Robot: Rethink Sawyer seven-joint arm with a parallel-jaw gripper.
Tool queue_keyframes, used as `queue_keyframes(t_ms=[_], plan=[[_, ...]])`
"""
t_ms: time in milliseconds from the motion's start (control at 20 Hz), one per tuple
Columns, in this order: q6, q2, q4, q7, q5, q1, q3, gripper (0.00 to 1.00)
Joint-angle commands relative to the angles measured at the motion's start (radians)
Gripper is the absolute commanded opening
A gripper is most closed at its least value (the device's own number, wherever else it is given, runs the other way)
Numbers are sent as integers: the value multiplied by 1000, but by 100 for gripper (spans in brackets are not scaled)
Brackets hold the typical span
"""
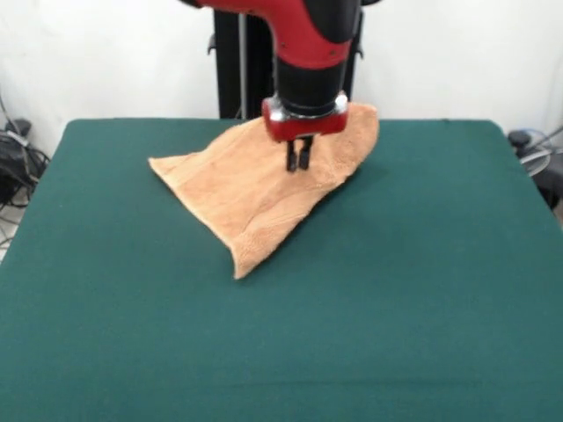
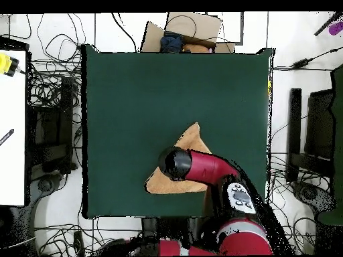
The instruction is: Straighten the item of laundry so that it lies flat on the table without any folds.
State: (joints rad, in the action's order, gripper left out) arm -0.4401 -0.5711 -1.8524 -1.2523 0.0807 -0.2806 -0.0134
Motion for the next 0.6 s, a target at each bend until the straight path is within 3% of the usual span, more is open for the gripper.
queue_keyframes(t_ms=[50,600], plan=[[-135,-78,65,-220,-71,24,10,0],[-52,-193,-100,-220,-104,-24,34,0]])
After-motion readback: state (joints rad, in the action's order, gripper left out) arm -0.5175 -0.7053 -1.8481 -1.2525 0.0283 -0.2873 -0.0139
